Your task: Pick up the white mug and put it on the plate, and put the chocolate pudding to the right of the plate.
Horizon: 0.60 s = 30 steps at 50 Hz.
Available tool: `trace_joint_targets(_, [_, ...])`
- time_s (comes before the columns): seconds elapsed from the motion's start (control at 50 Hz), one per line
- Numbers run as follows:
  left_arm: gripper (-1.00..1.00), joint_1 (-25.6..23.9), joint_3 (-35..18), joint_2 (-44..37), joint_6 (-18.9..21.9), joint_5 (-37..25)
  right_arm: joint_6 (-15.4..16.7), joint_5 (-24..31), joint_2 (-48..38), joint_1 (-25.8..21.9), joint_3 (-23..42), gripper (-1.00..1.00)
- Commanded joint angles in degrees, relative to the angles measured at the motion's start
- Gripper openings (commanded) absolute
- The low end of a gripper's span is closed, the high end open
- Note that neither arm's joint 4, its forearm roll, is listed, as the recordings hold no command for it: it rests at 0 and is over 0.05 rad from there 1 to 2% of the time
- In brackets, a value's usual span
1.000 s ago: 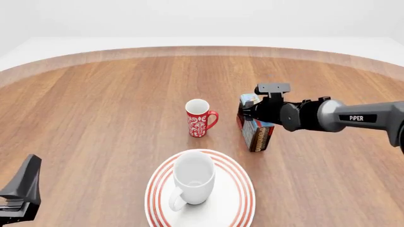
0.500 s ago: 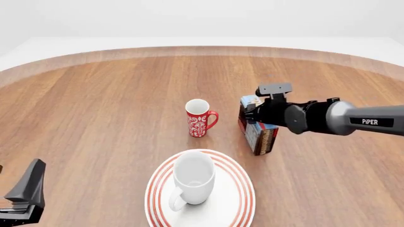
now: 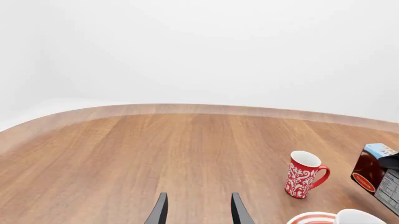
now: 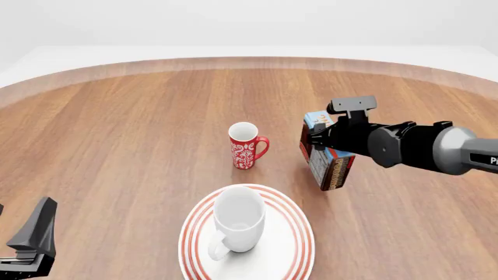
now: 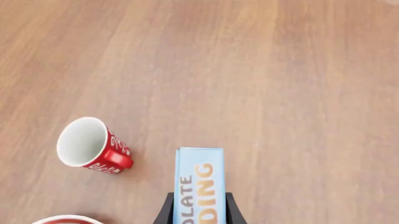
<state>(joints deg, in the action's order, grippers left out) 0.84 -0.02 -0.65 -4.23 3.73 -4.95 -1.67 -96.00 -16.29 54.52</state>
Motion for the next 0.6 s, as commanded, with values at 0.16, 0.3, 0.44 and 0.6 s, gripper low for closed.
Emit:
trace_joint_targets(0.16, [1.00, -0.2, 0.0, 0.2, 0.4, -0.3, -1.5, 1.9, 6.8, 0.5, -3.4, -1.00])
trace_joint_targets(0.3, [1.00, -0.2, 0.0, 0.0, 0.3, -0.2, -1.4, 2.7, 9.5, 0.8, -4.8, -1.00])
trace_joint_targets(0.44, [1.00, -0.1, 0.0, 0.3, 0.3, -0.4, -1.5, 3.8, 12.3, 1.2, -6.2, -1.00])
trace_joint_targets(0.6, [1.00, -0.1, 0.0, 0.2, 0.5, -0.4, -1.3, 5.0, 15.7, 1.6, -7.9, -1.00])
